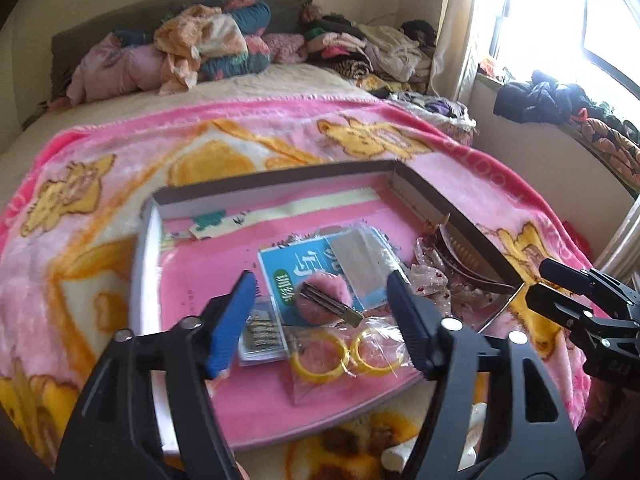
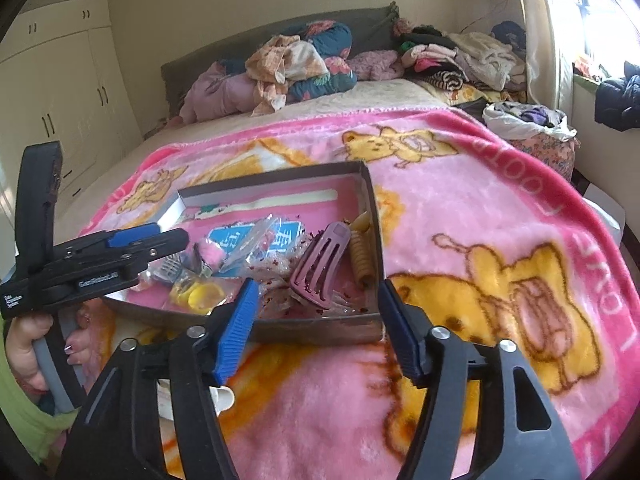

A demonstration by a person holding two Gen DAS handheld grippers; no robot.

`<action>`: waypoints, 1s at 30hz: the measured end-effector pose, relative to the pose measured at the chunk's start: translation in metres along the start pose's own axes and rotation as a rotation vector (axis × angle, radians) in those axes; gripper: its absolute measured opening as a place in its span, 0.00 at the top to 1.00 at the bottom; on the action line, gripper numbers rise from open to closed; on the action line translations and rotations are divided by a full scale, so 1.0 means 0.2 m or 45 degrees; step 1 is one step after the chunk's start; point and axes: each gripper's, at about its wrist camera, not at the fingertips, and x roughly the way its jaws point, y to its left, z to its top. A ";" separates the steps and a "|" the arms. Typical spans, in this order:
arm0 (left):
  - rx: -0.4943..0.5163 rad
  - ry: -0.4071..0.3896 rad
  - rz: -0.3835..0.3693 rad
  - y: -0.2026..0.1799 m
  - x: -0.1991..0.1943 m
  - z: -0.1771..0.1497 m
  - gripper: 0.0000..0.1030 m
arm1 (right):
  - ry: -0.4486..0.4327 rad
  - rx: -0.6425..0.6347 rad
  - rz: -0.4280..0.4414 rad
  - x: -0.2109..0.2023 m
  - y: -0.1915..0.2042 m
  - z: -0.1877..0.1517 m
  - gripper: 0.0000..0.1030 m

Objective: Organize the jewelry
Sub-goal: 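Open the left tool to drop the pom-pom clip while the right tool releases the claw clip in the box, then withdraw both tools from the box toward the white claw clip and earring card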

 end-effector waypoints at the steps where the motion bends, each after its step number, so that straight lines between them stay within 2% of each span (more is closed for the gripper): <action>1: -0.004 -0.014 0.003 0.00 -0.03 0.00 0.42 | -0.007 -0.001 0.002 -0.02 0.00 0.00 0.38; 8: -0.001 -0.088 0.035 -0.01 -0.18 -0.03 0.28 | -0.046 -0.011 0.009 -0.14 0.04 -0.01 0.31; 13: 0.009 -0.121 0.054 -0.01 -0.28 -0.08 0.24 | -0.053 -0.023 0.032 -0.20 0.07 -0.03 0.27; 25: -0.009 -0.125 0.095 0.03 -0.41 -0.27 0.12 | -0.016 -0.082 0.077 -0.24 0.16 -0.14 0.26; 30: -0.007 -0.114 0.092 0.04 -0.44 -0.33 0.11 | -0.001 -0.108 0.094 -0.25 0.18 -0.18 0.24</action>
